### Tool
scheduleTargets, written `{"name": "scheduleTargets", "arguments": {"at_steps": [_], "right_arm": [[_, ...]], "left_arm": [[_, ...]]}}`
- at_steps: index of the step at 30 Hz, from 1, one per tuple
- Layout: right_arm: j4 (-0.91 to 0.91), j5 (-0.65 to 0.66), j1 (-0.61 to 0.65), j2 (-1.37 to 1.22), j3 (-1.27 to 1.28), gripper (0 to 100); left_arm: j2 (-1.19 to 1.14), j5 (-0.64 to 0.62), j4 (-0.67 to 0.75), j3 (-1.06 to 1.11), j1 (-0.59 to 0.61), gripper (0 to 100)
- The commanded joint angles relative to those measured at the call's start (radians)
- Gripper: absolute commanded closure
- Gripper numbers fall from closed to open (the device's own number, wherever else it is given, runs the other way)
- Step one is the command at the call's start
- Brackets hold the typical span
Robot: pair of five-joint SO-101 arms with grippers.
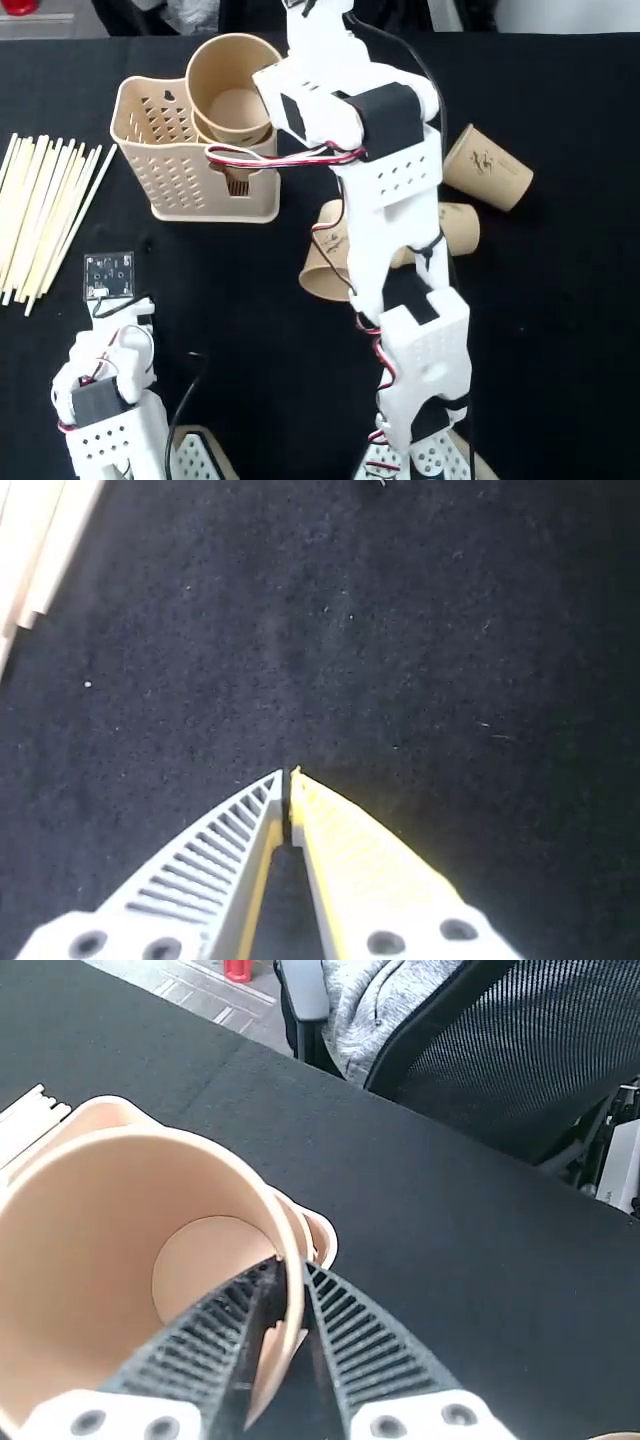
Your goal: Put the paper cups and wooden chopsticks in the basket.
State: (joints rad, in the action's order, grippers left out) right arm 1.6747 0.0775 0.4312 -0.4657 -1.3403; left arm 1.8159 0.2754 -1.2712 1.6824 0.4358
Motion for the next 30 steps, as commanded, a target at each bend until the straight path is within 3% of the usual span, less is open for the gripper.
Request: {"name": "scheduleTargets", "arguments": {"at_steps": [1,30], "right_arm": [[-0.049,-0.006,-0.002,-0.001,-0.035,98.7],[-0.126,-0.003,0.058,-0.084,0.142,96.5]], "left_arm": [[0.003,0.005,-0.005,0.018,-0.005,97],[0.003,0.005,-0.005,0.018,-0.005,97]]}}
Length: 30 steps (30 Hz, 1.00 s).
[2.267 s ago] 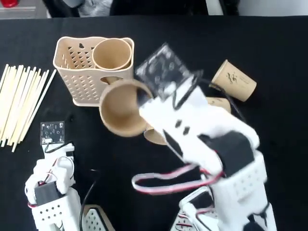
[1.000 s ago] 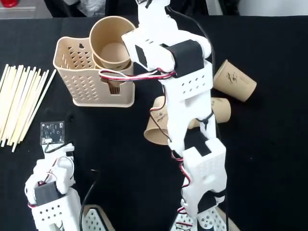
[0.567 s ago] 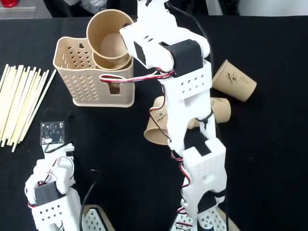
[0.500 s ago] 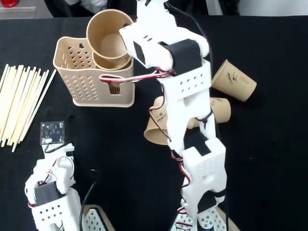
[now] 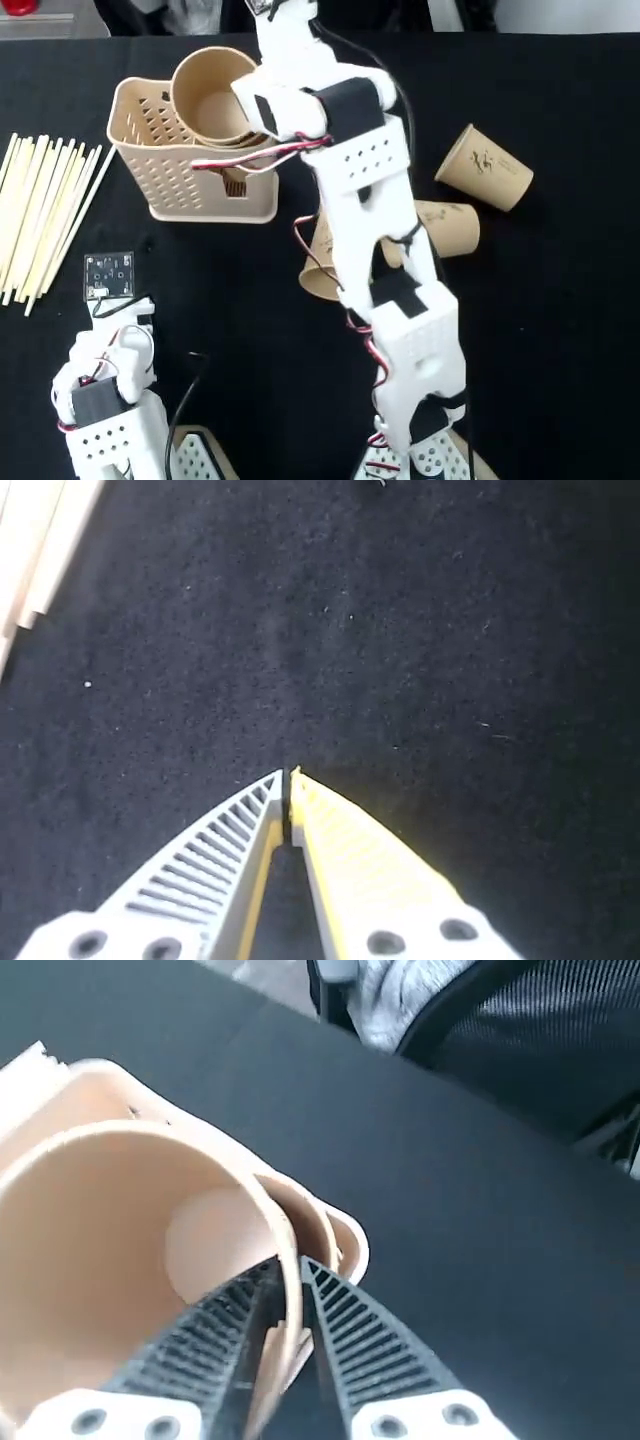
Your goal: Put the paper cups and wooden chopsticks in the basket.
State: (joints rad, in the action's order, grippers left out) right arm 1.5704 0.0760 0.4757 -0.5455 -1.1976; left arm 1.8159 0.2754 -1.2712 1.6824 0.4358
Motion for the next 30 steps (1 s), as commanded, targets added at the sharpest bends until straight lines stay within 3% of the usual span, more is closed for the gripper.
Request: {"name": "scheduleTargets", "arguments": {"at_steps": [1,5,7,18,22,27,30], "right_arm": [[-0.021,-0.002,0.012,-0.008,-0.008,93.3],[-0.009,0.0,0.012,-0.008,-0.047,69.9],[0.008,0.0,0.012,-0.008,-0.096,62.9],[0.199,0.012,0.008,0.015,-0.466,74.1],[0.199,0.187,-0.051,0.189,-0.239,74.0],[0.196,0.404,0.021,0.529,0.369,74.0],[0.187,0.47,0.057,0.737,0.711,74.0]], "left_arm": [[0.003,0.005,-0.005,0.018,-0.005,97],[0.003,0.005,-0.005,0.018,-0.005,97],[0.003,0.005,-0.005,0.018,-0.005,97],[0.003,0.005,-0.005,0.018,-0.005,97],[0.003,0.005,-0.005,0.018,-0.005,97],[0.003,0.005,-0.005,0.018,-0.005,97],[0.003,0.005,-0.005,0.018,-0.005,97]]}}
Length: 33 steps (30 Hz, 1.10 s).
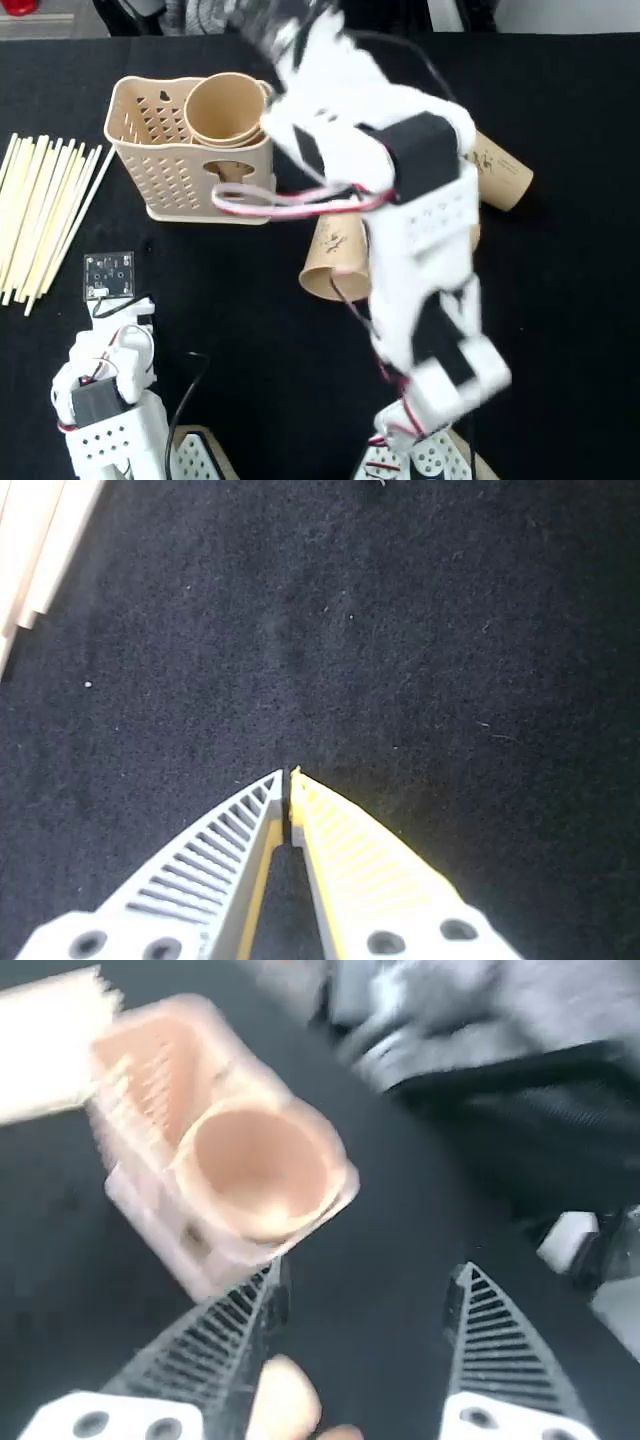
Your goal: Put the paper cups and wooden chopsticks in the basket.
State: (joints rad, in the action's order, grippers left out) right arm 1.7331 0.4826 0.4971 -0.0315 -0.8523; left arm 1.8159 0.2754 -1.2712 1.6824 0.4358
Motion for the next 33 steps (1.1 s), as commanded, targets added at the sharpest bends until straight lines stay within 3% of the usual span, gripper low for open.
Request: {"name": "scheduleTargets", "arguments": {"at_steps": [1,9,15,17,23,33], "right_arm": [[0.008,0.072,0.038,0.291,0.47,74.0],[-0.15,0.245,0.035,0.68,1.133,73.7],[-0.391,0.249,0.034,0.748,1.488,73.7],[-0.445,0.25,0.034,0.751,1.564,72.3],[-0.443,0.307,0.041,0.786,1.667,54.4],[-0.377,0.308,0.038,1.271,1.916,54.3]], "left_arm": [[0.003,0.005,-0.005,0.018,-0.005,97],[0.003,0.005,-0.005,0.018,-0.005,97],[0.003,0.005,-0.005,0.018,-0.005,97],[0.003,0.005,-0.005,0.018,-0.005,97],[0.003,0.005,-0.005,0.018,-0.005,97],[0.003,0.005,-0.005,0.018,-0.005,97]]}}
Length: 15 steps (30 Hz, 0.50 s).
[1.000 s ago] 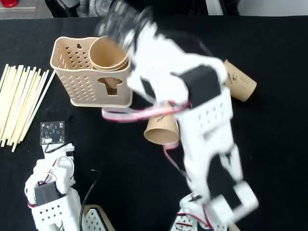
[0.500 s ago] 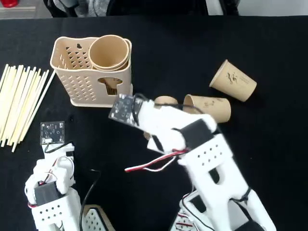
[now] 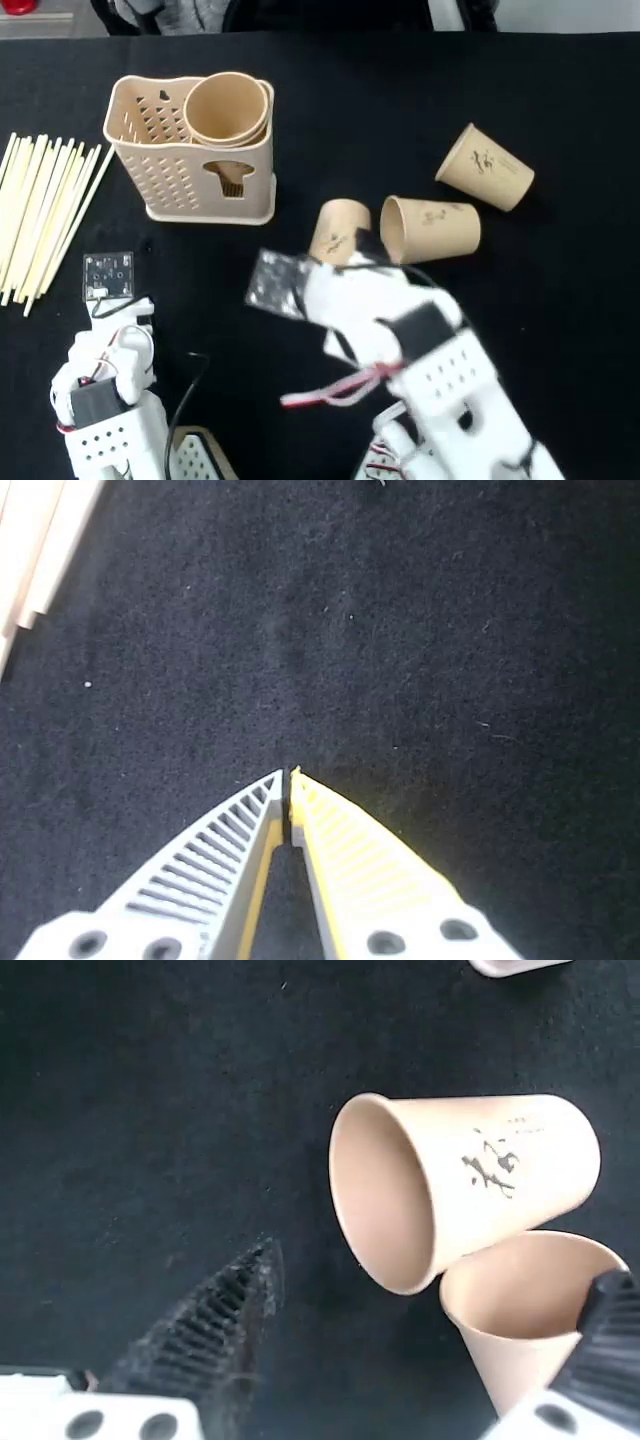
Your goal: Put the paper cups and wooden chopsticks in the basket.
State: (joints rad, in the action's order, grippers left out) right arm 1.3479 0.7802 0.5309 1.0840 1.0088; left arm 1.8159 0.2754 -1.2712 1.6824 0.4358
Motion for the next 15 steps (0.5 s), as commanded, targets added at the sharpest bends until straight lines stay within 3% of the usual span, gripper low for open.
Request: {"name": "scheduleTargets", "arguments": {"at_steps": [1,5,11,15], "right_arm": [[0.003,0.012,0.005,0.208,0.087,54.3],[-0.103,0.014,-0.055,0.315,0.208,54.3],[-0.353,0.083,-0.264,0.314,0.326,54.3],[-0.427,0.081,-0.272,0.312,0.363,54.3]], "left_arm": [[0.003,0.005,-0.005,0.018,-0.005,97],[0.003,0.005,-0.005,0.018,-0.005,97],[0.003,0.005,-0.005,0.018,-0.005,97],[0.003,0.005,-0.005,0.018,-0.005,97]]}}
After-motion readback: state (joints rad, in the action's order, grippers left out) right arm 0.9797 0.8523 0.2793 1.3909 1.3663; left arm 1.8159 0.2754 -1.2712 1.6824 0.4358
